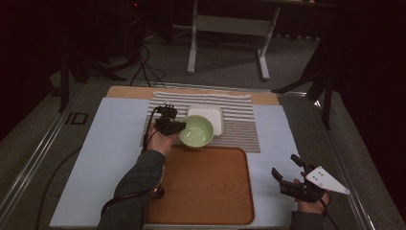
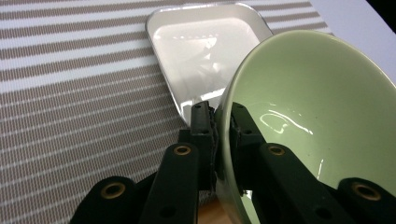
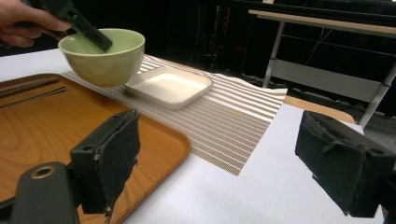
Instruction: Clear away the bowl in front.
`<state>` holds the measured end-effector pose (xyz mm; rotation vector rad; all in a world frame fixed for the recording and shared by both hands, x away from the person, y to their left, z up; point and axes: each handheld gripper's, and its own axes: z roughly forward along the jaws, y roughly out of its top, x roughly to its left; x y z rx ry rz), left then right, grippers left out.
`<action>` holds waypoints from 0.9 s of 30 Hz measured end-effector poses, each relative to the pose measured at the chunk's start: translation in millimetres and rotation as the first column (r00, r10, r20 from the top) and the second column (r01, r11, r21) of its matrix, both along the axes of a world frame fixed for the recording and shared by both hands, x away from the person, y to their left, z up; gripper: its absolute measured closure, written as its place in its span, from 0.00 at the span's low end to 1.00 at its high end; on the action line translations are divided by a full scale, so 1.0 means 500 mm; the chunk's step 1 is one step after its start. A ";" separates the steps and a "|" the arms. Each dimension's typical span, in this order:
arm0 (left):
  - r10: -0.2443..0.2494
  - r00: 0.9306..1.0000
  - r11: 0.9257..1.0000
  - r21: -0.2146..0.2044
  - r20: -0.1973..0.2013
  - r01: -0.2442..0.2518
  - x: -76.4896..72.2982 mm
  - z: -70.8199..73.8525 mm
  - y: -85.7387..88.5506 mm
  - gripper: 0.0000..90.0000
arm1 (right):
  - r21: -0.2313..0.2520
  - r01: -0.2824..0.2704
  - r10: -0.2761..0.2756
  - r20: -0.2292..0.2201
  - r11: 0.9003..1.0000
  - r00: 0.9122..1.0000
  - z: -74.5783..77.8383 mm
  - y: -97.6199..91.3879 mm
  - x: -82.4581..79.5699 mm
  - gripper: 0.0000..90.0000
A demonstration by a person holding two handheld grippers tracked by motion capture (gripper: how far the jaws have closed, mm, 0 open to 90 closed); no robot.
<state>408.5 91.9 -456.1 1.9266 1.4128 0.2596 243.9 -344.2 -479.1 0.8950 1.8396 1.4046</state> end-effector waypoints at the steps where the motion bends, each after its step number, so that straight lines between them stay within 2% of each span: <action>1: -0.001 1.000 1.000 -0.001 0.002 0.001 -0.005 -0.002 0.001 0.93 | -0.001 0.000 0.000 -0.001 1.000 1.000 0.000 0.000 0.000 0.15; 10: -0.027 1.000 1.000 -0.009 0.001 0.027 -0.052 -0.009 0.011 0.93 | -0.003 0.002 -0.002 -0.002 1.000 1.000 0.000 0.001 0.000 0.15; 19: -0.045 0.999 0.999 -0.022 -0.028 0.044 -0.106 -0.029 0.027 0.92 | -0.008 -0.003 0.003 -0.001 1.000 1.000 0.000 0.004 0.000 0.15; 25: -0.053 0.997 0.997 -0.066 -0.060 0.049 -0.150 -0.053 0.048 0.92 | -0.009 -0.002 0.002 -0.004 1.000 1.000 -0.001 0.004 -0.001 0.15; 27: -0.063 0.996 0.997 -0.055 -0.064 0.059 -0.164 -0.058 0.051 0.92 | -0.011 -0.002 0.002 -0.003 1.000 1.000 -0.001 0.005 0.000 0.15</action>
